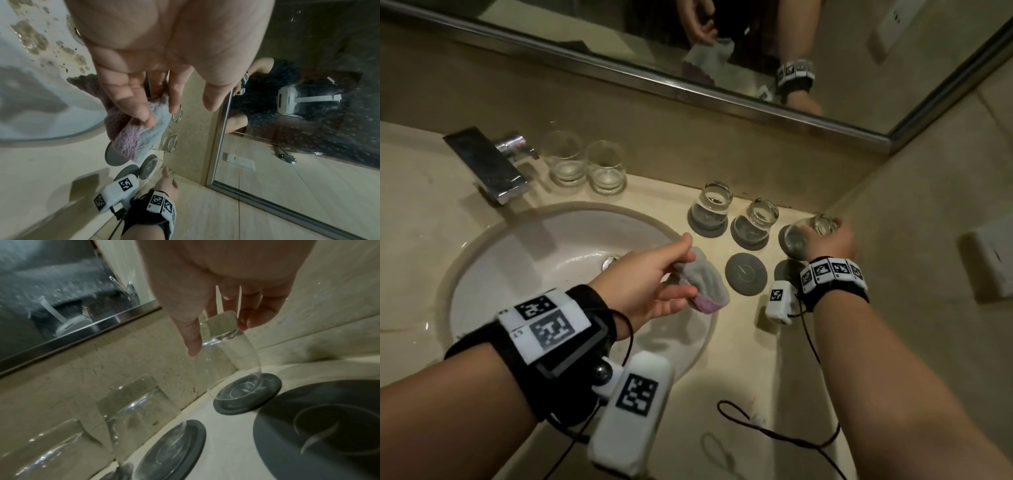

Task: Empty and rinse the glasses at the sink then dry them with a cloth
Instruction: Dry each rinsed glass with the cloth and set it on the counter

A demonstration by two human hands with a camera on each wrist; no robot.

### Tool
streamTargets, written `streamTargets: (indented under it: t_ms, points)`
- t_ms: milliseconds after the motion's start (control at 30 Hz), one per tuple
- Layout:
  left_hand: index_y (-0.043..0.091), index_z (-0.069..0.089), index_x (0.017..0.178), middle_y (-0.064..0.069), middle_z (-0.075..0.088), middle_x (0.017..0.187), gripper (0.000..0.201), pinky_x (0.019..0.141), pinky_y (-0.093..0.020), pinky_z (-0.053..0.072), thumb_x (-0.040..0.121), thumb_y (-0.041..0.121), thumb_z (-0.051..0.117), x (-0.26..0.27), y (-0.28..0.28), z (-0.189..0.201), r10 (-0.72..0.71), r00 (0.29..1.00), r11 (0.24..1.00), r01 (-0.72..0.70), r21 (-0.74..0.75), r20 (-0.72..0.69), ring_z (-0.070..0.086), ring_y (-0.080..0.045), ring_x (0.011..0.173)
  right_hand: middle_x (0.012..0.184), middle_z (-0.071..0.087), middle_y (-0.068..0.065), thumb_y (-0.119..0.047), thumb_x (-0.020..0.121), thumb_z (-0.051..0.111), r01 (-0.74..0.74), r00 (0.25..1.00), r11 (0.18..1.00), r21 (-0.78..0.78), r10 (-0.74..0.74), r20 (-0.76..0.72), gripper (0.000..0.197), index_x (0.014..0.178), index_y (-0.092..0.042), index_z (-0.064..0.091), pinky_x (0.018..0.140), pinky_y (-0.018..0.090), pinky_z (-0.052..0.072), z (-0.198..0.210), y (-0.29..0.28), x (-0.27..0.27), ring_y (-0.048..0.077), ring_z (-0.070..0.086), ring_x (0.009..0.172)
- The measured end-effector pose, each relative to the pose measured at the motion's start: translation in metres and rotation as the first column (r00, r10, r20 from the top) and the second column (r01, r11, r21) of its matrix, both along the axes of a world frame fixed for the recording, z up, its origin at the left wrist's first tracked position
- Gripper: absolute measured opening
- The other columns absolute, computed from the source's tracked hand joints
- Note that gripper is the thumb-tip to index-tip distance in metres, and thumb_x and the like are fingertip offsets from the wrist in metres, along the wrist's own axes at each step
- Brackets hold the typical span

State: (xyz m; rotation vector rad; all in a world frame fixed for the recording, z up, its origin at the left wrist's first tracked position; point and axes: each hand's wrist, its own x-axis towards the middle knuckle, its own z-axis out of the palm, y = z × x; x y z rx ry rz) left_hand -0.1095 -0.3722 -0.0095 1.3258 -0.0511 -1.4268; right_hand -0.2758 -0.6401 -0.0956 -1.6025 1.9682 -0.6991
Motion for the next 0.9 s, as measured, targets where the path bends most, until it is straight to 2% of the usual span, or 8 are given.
streamTargets:
  t_ms: [233, 400, 533, 600, 667, 733, 800, 900]
  points:
    - [0.012, 0.062, 0.109, -0.001, 0.061, 0.079, 0.036, 0.058, -0.022, 0.050, 0.093, 0.043, 0.057, 0.001, 0.002, -0.005, 0.037, 0.999, 0.999, -0.038, 0.020, 0.005, 0.059, -0.013, 0.067, 0.129, 0.058, 0.007, -0.035, 0.068, 0.082, -0.045, 0.997, 0.999, -0.017, 0.043, -0.062, 0.067, 0.127, -0.019, 0.054, 0.098, 0.042, 0.049, -0.016, -0.018, 0.005, 0.029, 0.057, 0.117]
    - [0.010, 0.062, 0.111, -0.003, 0.061, 0.088, 0.038, 0.058, -0.022, 0.050, 0.092, 0.043, 0.057, 0.001, 0.005, -0.008, 0.060, 0.998, 0.998, -0.060, 0.032, 0.003, 0.060, -0.013, 0.066, 0.125, 0.059, 0.009, -0.034, 0.066, 0.082, -0.095, 0.987, 0.996, 0.005, 0.094, -0.127, 0.067, 0.125, -0.018, 0.055, 0.095, 0.045, 0.051, -0.018, -0.023, 0.011, 0.031, 0.059, 0.113]
    - [0.012, 0.063, 0.107, -0.003, 0.060, 0.088, 0.035, 0.057, -0.022, 0.050, 0.092, 0.043, 0.057, 0.005, 0.009, -0.003, 0.087, 0.996, 0.996, -0.087, 0.025, 0.005, 0.061, -0.013, 0.066, 0.139, 0.044, 0.015, -0.039, 0.071, 0.081, -0.059, 0.984, 0.998, 0.036, 0.064, -0.163, 0.080, 0.136, -0.012, 0.042, 0.101, 0.051, 0.045, -0.009, -0.018, 0.012, 0.037, 0.048, 0.125]
    - [0.012, 0.063, 0.105, -0.004, 0.060, 0.087, 0.034, 0.057, -0.022, 0.050, 0.092, 0.043, 0.057, 0.010, 0.014, 0.003, 0.108, 0.994, 0.994, -0.108, 0.017, 0.009, 0.061, -0.013, 0.066, 0.145, 0.035, 0.015, -0.040, 0.077, 0.076, 0.003, 0.992, 0.999, -0.045, -0.009, -0.129, 0.080, 0.140, -0.012, 0.036, 0.105, 0.050, 0.040, 0.009, -0.008, 0.017, 0.037, 0.040, 0.131]
    - [0.012, 0.063, 0.107, -0.004, 0.060, 0.088, 0.035, 0.057, -0.022, 0.049, 0.092, 0.043, 0.057, 0.017, 0.020, 0.008, 0.137, 0.991, 0.990, -0.137, 0.013, 0.014, 0.061, -0.013, 0.066, 0.143, 0.038, 0.011, -0.039, 0.082, 0.070, 0.002, 0.999, 0.976, -0.216, -0.011, -0.041, 0.067, 0.136, -0.013, 0.039, 0.104, 0.047, 0.041, 0.033, 0.008, 0.030, 0.030, 0.041, 0.129]
    - [0.012, 0.063, 0.108, -0.004, 0.061, 0.090, 0.036, 0.057, -0.022, 0.050, 0.092, 0.044, 0.058, 0.026, 0.029, 0.012, 0.173, 0.985, 0.985, -0.173, 0.020, 0.020, 0.062, -0.012, 0.064, 0.136, 0.043, 0.006, -0.035, 0.085, 0.066, -0.062, 0.991, 0.931, -0.359, 0.099, 0.086, 0.052, 0.128, -0.015, 0.045, 0.100, 0.036, 0.044, 0.058, 0.029, 0.051, 0.020, 0.047, 0.120]
    - [0.012, 0.063, 0.106, -0.004, 0.061, 0.091, 0.035, 0.055, -0.021, 0.050, 0.092, 0.044, 0.058, 0.035, 0.039, 0.016, 0.208, 0.978, 0.978, -0.208, 0.018, 0.022, 0.063, -0.012, 0.063, 0.127, 0.049, 0.002, -0.029, 0.086, 0.066, -0.194, 0.952, 0.899, -0.394, 0.269, 0.146, 0.040, 0.120, -0.015, 0.049, 0.094, 0.029, 0.045, 0.077, 0.050, 0.078, 0.014, 0.050, 0.110]
    - [0.012, 0.064, 0.105, -0.004, 0.064, 0.087, 0.033, 0.051, -0.020, 0.051, 0.092, 0.042, 0.059, 0.048, 0.055, 0.021, 0.259, 0.966, 0.966, -0.259, 0.005, 0.020, 0.063, -0.013, 0.064, 0.108, 0.060, 0.002, -0.027, 0.086, 0.066, -0.505, 0.838, 0.806, -0.308, 0.543, 0.047, 0.024, 0.106, -0.016, 0.058, 0.085, 0.031, 0.049, 0.086, 0.081, 0.129, 0.019, 0.058, 0.098]
